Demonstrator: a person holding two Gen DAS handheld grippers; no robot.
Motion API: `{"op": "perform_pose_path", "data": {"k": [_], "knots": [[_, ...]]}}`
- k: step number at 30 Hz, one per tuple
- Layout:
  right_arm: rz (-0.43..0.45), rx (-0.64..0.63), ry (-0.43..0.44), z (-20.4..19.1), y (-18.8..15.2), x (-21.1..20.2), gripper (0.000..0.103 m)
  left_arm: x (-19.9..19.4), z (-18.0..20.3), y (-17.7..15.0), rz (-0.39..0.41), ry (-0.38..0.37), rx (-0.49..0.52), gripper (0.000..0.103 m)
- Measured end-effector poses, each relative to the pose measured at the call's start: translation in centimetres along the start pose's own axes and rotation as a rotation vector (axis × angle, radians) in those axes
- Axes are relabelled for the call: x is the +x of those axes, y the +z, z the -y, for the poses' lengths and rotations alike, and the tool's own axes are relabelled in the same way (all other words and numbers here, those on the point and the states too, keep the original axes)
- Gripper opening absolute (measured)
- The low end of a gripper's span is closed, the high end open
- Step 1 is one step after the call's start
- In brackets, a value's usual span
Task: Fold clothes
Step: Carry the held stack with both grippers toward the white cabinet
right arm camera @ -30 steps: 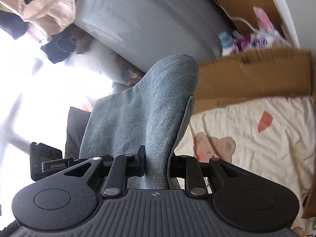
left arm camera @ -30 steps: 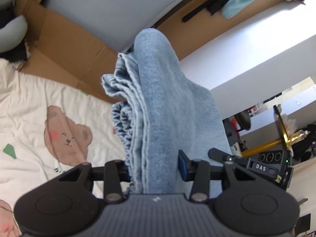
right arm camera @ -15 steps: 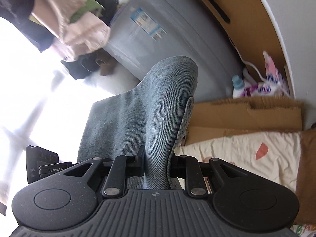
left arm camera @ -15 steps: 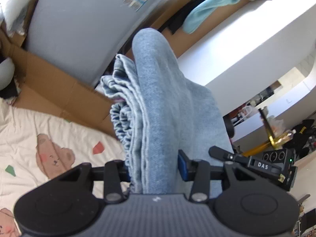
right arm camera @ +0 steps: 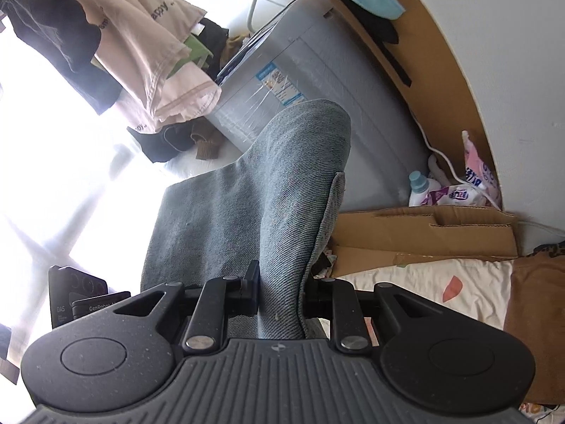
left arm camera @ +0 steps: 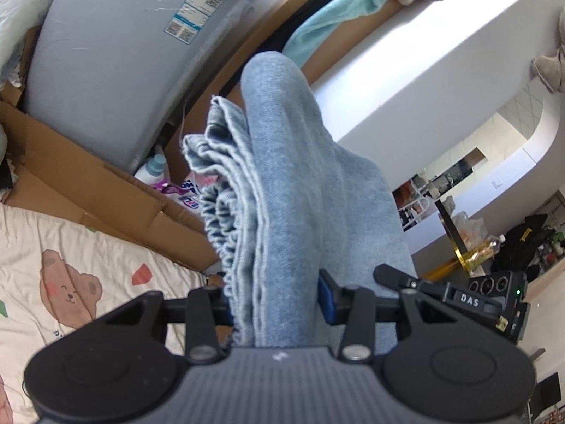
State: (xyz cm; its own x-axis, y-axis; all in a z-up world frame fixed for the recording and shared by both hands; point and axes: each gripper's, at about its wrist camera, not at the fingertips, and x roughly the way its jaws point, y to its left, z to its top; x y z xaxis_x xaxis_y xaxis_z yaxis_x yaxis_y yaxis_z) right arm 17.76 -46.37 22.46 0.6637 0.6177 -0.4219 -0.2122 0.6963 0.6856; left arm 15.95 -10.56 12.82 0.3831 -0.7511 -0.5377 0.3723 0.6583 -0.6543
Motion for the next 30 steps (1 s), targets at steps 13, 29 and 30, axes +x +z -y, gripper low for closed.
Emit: {"op": "perform_pose_path", "data": {"k": [13,29,30], "knots": [[0.024,0.021,-0.087,5.9,-3.3,-4.0,0.022,5.8,0.3,-3.7,-0.076,-0.061,0.003,0.045],[0.056,0.061,-0.285,17.8,-4.9,-6.2,0.021,20.8,-0.4,-7.6,-0.181,-0.197,0.021,0.044],[0.055,0.065,-0.299,18.6,-5.0,-6.2,0.022,21.8,-0.7,-8.0,-0.189,-0.203,0.019,0.044]]}}
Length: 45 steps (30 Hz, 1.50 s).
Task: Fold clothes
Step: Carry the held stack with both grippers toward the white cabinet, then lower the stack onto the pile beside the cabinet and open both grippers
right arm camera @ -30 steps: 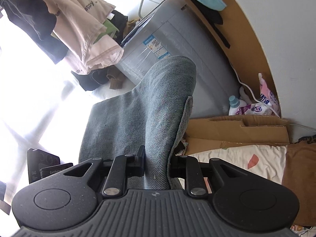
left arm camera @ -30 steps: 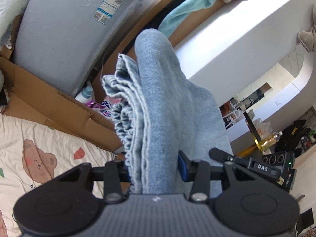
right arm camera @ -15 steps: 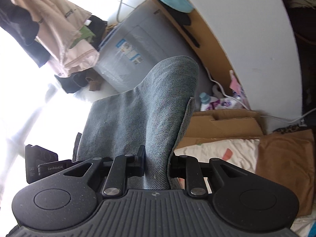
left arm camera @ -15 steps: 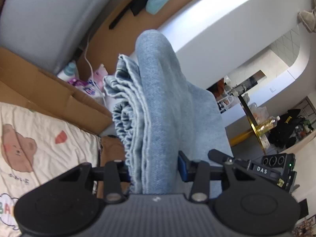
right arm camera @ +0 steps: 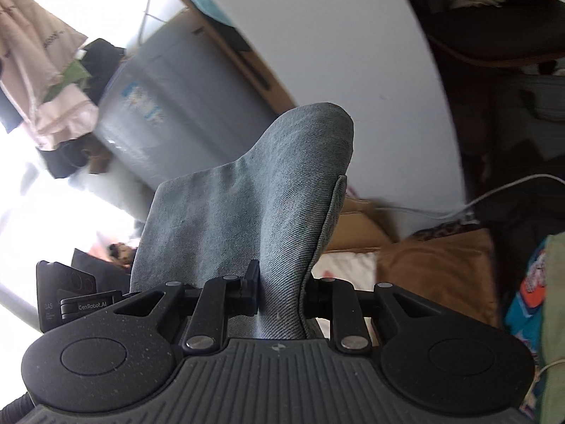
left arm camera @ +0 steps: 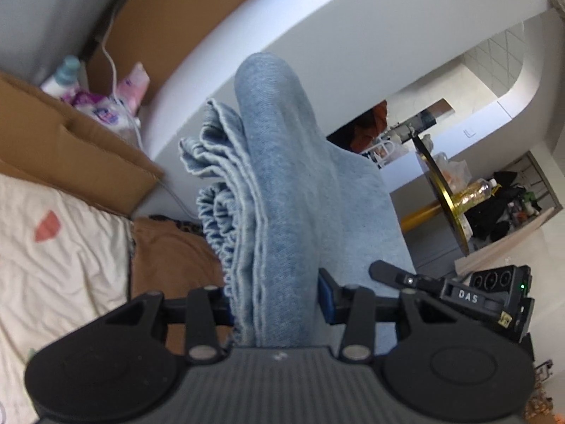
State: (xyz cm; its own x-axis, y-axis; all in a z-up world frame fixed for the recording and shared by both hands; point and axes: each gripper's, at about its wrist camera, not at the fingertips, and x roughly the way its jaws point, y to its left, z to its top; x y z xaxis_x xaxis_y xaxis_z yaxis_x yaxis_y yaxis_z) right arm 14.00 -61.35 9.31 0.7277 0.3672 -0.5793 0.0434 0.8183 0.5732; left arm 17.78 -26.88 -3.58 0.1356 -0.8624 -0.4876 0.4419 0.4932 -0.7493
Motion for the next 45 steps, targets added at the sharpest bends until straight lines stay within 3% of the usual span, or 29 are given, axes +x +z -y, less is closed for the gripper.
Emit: {"op": "perform_pose_path", "data": {"k": [10,23,32,45], "knots": [[0.067,-0.003,-0.132,7.3,-2.5,4.1,0.022,8.8,-5.2,-1.5,-0.031,-0.048,0.012,0.044],[0.118,-0.01,-0.302,17.0,-7.4,11.2,0.022,19.4,-10.4,-5.4,-0.05,-0.038,0.047,0.044],[0.104,-0.031,-0.313,19.9,-7.7,15.0,0.022,21.3,-13.4,-4.7,-0.047,-0.014,-0.039,0.044],[0.077,-0.018,-0.322,21.6,-7.2,16.6,0.022,23.3,-14.0,-3.8,-0.073,0.019,-0.051,0.044]]}}
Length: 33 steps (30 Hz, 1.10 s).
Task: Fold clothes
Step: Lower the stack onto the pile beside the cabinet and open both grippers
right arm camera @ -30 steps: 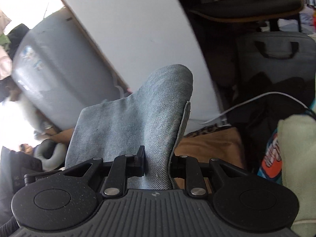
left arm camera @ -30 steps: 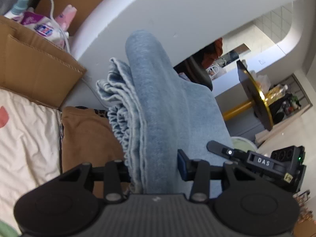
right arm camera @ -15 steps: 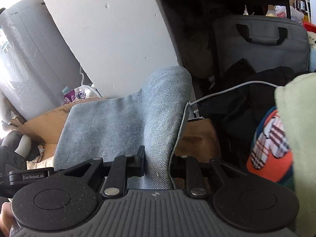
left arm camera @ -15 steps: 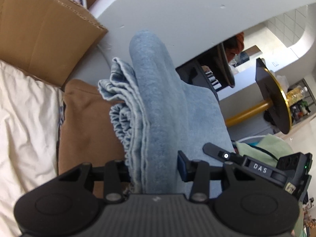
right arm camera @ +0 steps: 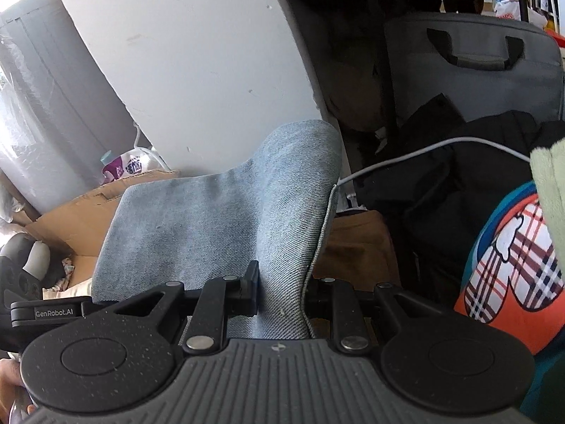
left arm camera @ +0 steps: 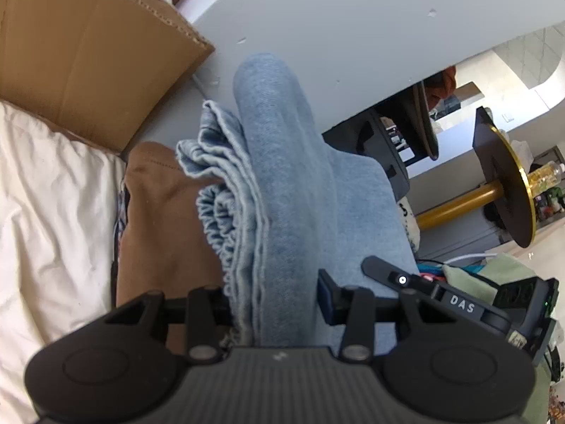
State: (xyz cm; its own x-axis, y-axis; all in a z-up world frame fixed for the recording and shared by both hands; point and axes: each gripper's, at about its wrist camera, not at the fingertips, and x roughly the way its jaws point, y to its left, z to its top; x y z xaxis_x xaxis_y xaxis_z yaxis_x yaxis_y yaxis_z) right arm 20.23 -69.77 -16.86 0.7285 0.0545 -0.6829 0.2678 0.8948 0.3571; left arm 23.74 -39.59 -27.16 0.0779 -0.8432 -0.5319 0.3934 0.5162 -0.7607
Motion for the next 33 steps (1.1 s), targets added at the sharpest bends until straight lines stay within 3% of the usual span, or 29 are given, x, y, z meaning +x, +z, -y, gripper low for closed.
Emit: {"op": "perform_pose_path", "data": {"k": [11,18,22,27,33], "knots": [[-0.026,0.026,-0.012,1.9,-1.6,2.2,0.022,2.5,-1.2,-0.3,-0.039,0.06,0.003,0.044],[-0.007,0.058,-0.01,2.5,-3.1,3.5,0.022,1.2,-0.7,1.2,-0.141,0.22,0.093,0.047],[-0.003,0.068,-0.004,2.6,-3.0,3.5,0.022,-1.7,-0.1,3.0,-0.104,0.296,0.123,0.036],[0.0,0.062,-0.002,2.4,-3.1,3.5,0.022,-3.6,1.8,5.7,-0.093,0.295,0.132,0.036],[-0.002,0.081,0.018,2.1,-3.0,3.5,0.022,-1.4,4.8,5.8,-0.131,0.284,0.215,0.036]]}}
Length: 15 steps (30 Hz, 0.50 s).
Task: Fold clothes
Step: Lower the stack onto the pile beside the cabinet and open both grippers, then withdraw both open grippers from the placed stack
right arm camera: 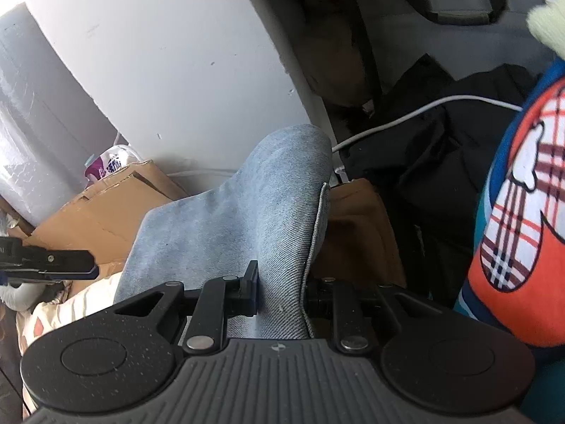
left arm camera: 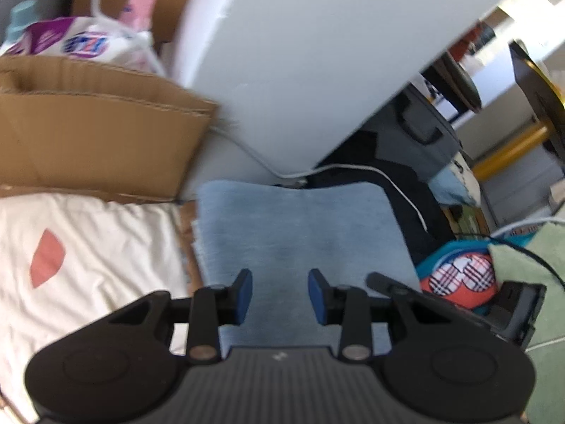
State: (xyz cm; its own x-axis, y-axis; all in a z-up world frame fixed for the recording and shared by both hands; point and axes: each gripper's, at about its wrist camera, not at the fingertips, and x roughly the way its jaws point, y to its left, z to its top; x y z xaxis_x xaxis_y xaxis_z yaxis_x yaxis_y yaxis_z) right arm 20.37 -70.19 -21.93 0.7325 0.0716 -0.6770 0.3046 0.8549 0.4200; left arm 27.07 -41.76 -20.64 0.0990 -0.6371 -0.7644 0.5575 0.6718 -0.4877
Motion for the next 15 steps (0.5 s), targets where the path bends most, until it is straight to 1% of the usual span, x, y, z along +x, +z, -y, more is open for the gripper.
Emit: {"op": "perform_pose_path", "data": {"k": [4,7,9,13,15], "knots": [[-0.008,-0.023,-0.002,-0.4,0.4,0.6,0.022,2.7,1.2,-0.3,-0.057,0.029,0.033,0.036],[-0.019,-0.037,-0.007,-0.7,0.6,1.1,0.022,4.6,1.8,-0.6,-0.088,0.114,0.077,0.034],[-0.026,-0.052,-0.013,-0.9,0.8,1.5,0.022,5.4,1.9,-1.0,-0.102,0.144,0.113,0.034],[-0.031,-0.066,-0.005,-1.1,1.0,2.3,0.022,6.9,1.8,-1.7,-0.12,0.235,0.19,0.035],[-0.05,-0.088,-0.041,-1.6,1.0,2.4,0.024,7.3,1.5,-1.6,-0.127,0.242,0.187,0.037]]}}
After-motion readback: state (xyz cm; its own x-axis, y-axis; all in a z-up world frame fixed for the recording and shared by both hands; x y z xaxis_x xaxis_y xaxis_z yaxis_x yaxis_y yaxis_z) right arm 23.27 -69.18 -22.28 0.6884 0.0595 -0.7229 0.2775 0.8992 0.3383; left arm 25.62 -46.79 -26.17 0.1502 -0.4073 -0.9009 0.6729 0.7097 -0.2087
